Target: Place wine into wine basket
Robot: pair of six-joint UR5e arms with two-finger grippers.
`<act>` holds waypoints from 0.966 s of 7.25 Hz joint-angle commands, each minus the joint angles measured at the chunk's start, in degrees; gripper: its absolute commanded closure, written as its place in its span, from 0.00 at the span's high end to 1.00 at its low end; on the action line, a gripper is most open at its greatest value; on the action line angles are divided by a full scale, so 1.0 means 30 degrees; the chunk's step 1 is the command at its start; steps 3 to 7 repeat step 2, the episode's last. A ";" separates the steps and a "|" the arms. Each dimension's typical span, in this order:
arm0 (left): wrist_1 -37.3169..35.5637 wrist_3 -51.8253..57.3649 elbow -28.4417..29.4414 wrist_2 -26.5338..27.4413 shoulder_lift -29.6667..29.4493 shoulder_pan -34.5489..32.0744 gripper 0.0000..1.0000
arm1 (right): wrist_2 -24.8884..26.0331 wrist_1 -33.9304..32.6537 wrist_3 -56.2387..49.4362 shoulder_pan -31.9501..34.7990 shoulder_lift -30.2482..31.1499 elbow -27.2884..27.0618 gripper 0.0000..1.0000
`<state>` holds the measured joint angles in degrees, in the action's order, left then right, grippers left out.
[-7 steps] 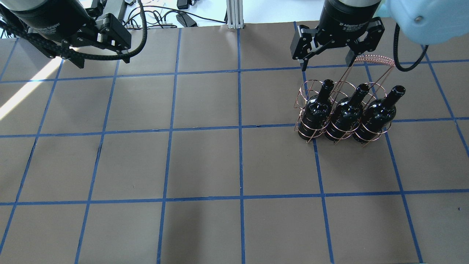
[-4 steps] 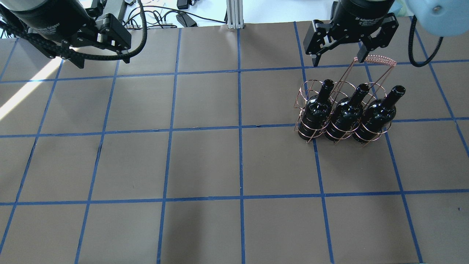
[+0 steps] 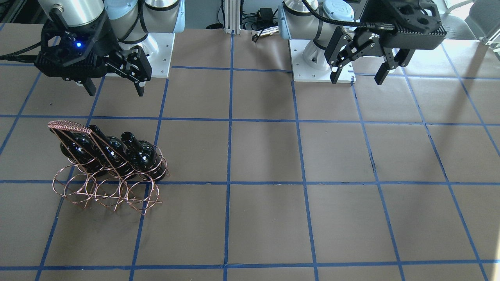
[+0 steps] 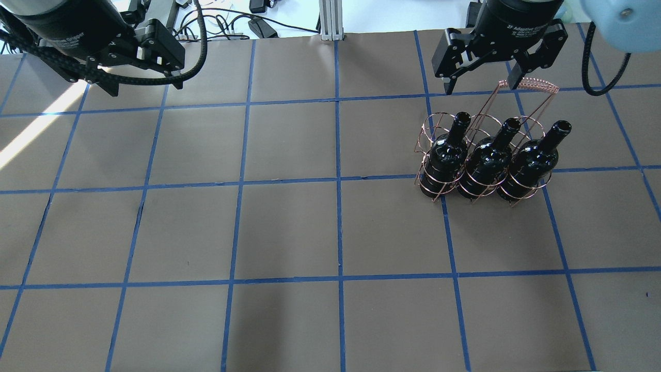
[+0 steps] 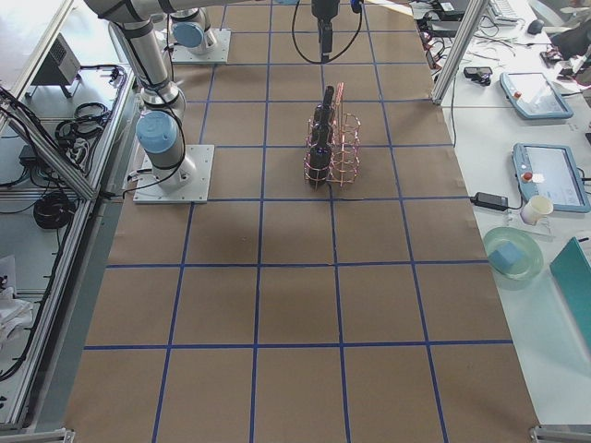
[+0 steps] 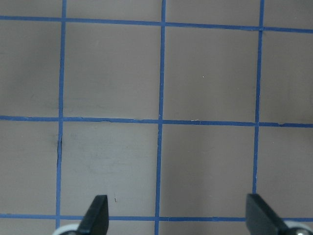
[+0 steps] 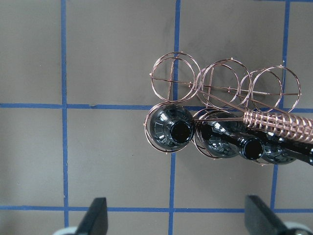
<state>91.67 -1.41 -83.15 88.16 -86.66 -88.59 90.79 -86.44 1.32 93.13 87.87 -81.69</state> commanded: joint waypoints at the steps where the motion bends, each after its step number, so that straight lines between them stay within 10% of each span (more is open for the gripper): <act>1: 0.0000 0.0000 0.0000 -0.0001 0.0000 0.0000 1.00 | -0.0001 0.0015 0.0001 0.0012 0.0008 -0.0045 1.00; 7: 0.0029 0.0000 0.0000 0.0028 0.0000 0.0000 1.00 | -0.0001 0.0015 0.0001 0.0012 0.0008 -0.0045 1.00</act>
